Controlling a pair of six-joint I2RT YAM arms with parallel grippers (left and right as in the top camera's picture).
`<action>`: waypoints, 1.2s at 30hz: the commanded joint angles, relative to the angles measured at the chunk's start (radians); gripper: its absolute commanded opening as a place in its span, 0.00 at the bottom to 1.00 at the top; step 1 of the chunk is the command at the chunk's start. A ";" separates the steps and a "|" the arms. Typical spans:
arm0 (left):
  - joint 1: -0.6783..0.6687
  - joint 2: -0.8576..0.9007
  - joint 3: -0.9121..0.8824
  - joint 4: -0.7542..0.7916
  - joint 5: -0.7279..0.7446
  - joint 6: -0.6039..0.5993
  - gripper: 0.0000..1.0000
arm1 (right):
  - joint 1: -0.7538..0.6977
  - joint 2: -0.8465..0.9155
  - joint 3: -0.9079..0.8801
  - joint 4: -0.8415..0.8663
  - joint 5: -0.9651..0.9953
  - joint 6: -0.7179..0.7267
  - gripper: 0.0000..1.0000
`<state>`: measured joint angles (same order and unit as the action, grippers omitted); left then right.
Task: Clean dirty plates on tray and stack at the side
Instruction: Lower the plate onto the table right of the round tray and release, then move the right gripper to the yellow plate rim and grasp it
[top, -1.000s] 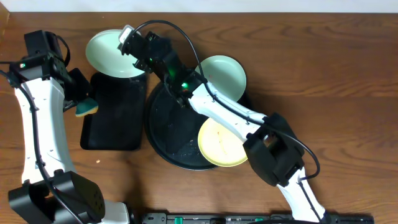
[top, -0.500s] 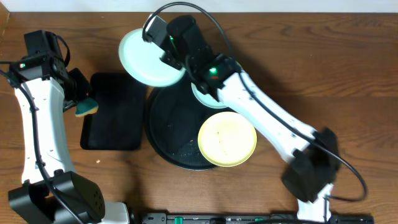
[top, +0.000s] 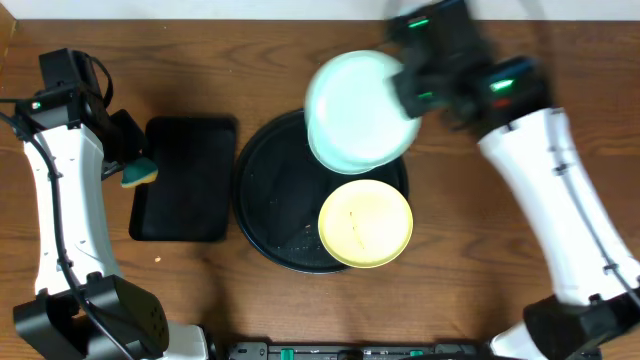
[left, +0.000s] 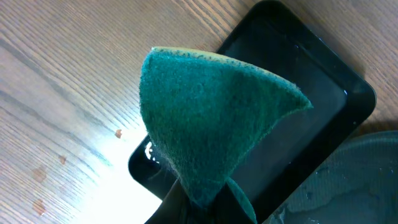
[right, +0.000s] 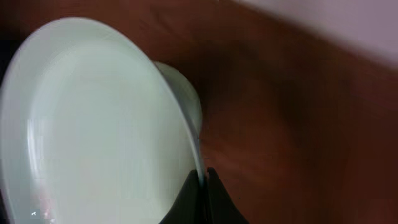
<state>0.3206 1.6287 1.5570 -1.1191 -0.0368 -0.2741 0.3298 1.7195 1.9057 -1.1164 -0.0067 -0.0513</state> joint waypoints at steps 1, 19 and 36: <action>0.003 -0.007 0.002 -0.002 -0.015 -0.010 0.08 | -0.187 -0.006 0.007 -0.067 -0.228 0.106 0.01; 0.003 0.002 -0.007 -0.001 -0.015 -0.009 0.08 | -0.587 0.003 -0.602 0.279 -0.227 0.017 0.01; 0.003 0.002 -0.007 0.002 -0.015 -0.009 0.07 | -0.588 -0.008 -0.928 0.672 -0.208 0.050 0.12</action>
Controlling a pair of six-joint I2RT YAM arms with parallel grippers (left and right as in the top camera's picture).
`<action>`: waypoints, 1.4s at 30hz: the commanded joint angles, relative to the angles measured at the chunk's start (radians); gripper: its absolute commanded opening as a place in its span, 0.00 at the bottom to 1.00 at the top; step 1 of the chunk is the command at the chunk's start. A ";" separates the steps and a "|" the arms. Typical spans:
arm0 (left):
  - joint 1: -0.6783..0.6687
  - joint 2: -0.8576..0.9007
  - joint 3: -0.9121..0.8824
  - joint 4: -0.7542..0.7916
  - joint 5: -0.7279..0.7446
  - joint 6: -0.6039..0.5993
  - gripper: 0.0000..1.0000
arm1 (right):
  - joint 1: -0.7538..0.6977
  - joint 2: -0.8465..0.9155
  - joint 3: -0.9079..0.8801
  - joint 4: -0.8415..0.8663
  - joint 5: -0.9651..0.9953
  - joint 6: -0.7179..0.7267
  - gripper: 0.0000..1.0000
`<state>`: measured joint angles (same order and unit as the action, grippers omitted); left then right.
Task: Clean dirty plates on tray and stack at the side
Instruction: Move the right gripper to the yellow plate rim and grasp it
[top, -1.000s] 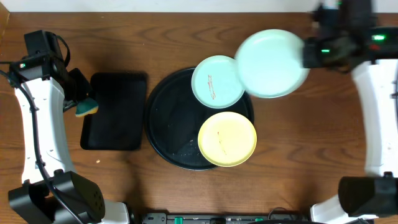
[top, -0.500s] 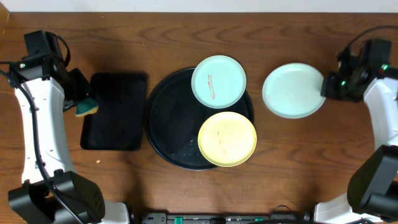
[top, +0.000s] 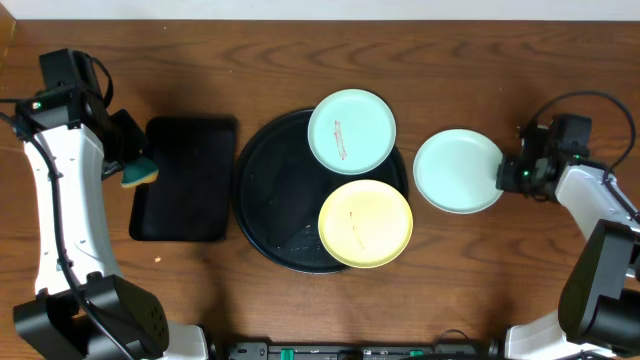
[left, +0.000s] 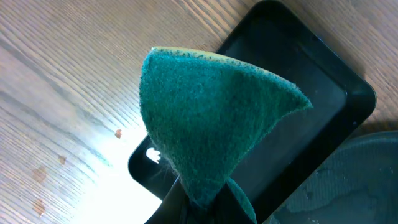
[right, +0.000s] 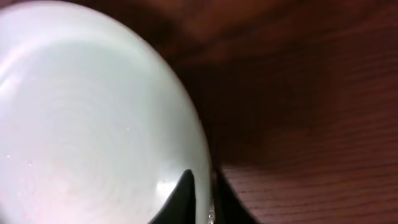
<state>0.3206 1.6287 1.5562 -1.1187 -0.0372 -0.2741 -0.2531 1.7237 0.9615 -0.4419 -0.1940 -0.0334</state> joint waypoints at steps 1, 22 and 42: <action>0.003 0.002 -0.006 0.002 -0.014 -0.009 0.07 | -0.005 -0.021 0.035 -0.020 -0.039 0.045 0.13; -0.148 0.005 -0.006 0.023 0.052 0.055 0.07 | 0.353 -0.087 0.346 -0.599 -0.169 0.120 0.35; -0.172 0.005 -0.006 0.028 0.044 0.055 0.07 | 0.562 0.200 0.345 -0.654 -0.065 0.062 0.27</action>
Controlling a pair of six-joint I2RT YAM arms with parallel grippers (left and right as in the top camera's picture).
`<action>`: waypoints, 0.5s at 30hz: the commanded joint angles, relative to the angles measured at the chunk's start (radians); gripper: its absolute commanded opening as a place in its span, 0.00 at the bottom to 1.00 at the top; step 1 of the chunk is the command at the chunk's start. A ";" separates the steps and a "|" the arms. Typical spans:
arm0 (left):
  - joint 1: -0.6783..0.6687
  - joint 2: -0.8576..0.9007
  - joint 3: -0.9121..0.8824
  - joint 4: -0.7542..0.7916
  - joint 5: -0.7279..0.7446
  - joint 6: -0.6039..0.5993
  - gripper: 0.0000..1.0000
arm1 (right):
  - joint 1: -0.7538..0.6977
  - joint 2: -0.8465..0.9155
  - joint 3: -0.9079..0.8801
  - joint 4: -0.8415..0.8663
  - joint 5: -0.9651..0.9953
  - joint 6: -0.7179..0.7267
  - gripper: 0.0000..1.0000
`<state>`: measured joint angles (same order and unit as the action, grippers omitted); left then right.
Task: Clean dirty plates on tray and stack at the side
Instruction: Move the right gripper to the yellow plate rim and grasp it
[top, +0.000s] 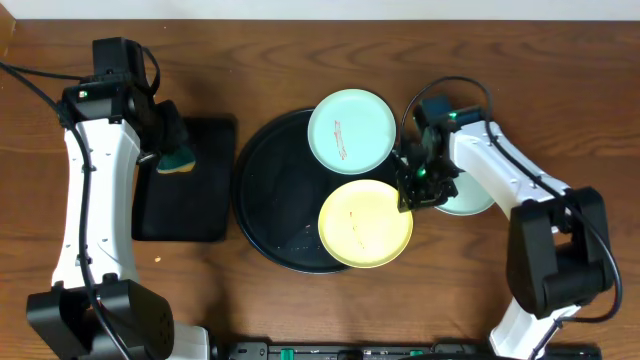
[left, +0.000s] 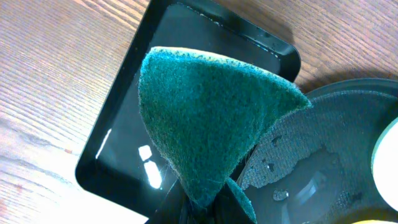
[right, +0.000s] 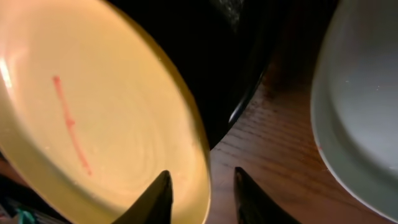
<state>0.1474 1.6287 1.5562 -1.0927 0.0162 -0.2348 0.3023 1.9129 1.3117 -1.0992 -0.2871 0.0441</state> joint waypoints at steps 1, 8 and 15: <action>0.002 0.005 -0.006 0.002 -0.009 0.016 0.07 | 0.006 0.011 -0.005 0.004 0.028 -0.016 0.24; 0.002 0.005 -0.006 0.002 -0.009 0.016 0.07 | 0.007 0.012 -0.040 0.053 0.028 -0.016 0.06; 0.002 0.005 -0.006 0.002 -0.009 0.016 0.07 | 0.018 0.011 -0.047 0.056 -0.005 -0.026 0.01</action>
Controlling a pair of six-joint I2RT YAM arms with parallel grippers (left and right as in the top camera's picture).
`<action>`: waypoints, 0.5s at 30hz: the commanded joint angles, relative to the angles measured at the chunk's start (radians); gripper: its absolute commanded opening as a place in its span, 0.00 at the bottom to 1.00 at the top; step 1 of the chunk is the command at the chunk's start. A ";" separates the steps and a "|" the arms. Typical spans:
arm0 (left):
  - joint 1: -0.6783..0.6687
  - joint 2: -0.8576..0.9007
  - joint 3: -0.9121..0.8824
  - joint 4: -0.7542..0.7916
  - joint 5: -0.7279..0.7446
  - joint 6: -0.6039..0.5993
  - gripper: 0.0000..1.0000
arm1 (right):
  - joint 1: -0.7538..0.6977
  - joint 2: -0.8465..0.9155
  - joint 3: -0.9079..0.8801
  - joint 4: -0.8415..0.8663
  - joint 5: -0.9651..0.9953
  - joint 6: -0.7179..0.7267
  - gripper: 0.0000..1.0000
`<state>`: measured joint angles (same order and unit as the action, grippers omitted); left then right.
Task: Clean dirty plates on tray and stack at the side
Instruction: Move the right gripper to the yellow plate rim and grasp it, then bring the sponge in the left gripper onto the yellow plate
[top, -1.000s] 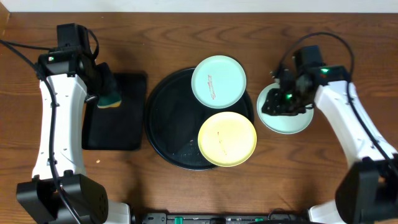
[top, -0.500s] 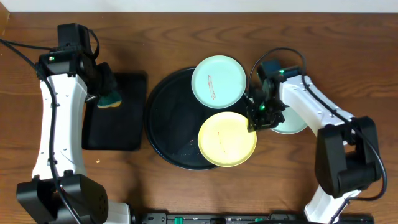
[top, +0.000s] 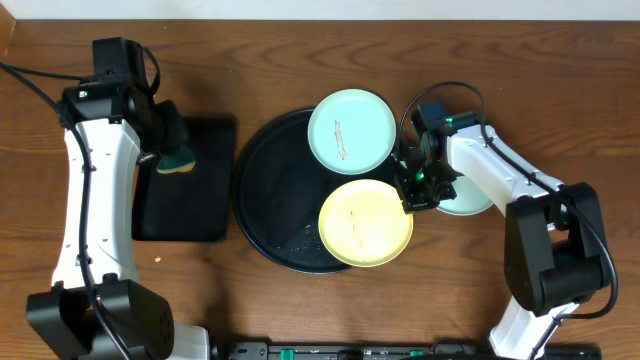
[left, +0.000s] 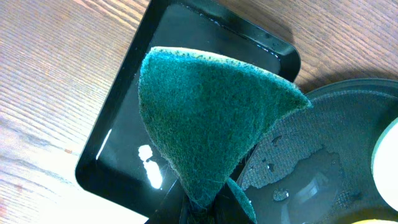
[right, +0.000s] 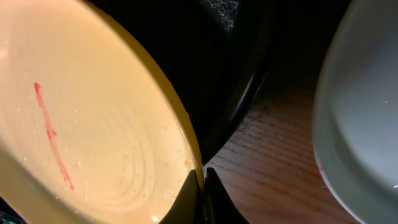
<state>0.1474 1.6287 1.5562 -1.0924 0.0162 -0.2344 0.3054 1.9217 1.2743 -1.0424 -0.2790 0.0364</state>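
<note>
A round black tray (top: 270, 205) holds a pale green plate (top: 351, 131) with a red streak and a yellow plate (top: 365, 223) with a red streak (right: 46, 134). My right gripper (top: 412, 194) is shut on the yellow plate's right rim (right: 194, 163). A clean pale green plate (top: 470, 198) lies on the wood to the right of the tray, largely hidden by the right arm. My left gripper (left: 205, 208) is shut on a green sponge (left: 208, 118), held above the small black rectangular tray (top: 185, 180) at the left.
The rectangular black tray (left: 124, 155) is wet, and water drops lie on the round tray's bottom (left: 311, 168). Cables loop near the right arm. Bare wood surrounds both trays.
My right gripper's fingers stood apart around the yellow plate's rim; they are now shut on it. The left arm and the sponge have not moved.
My right gripper held a pale green plate above the round tray's far side. Then that plate lay on the wood to the right. The left gripper moved the sponge over the rectangular tray, while the right went to the yellow plate's rim and shut on it.
</note>
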 joint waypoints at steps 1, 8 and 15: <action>0.002 0.005 -0.006 0.002 -0.009 0.016 0.07 | 0.019 0.003 -0.009 0.001 -0.019 -0.028 0.01; 0.002 0.005 -0.006 0.001 -0.008 0.016 0.07 | 0.112 0.003 0.039 0.054 -0.123 0.009 0.01; 0.002 0.005 -0.006 0.001 -0.008 0.015 0.07 | 0.231 0.003 0.039 0.263 -0.057 0.315 0.01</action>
<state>0.1474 1.6287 1.5562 -1.0927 0.0162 -0.2348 0.4892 1.9217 1.2926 -0.8307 -0.3565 0.1699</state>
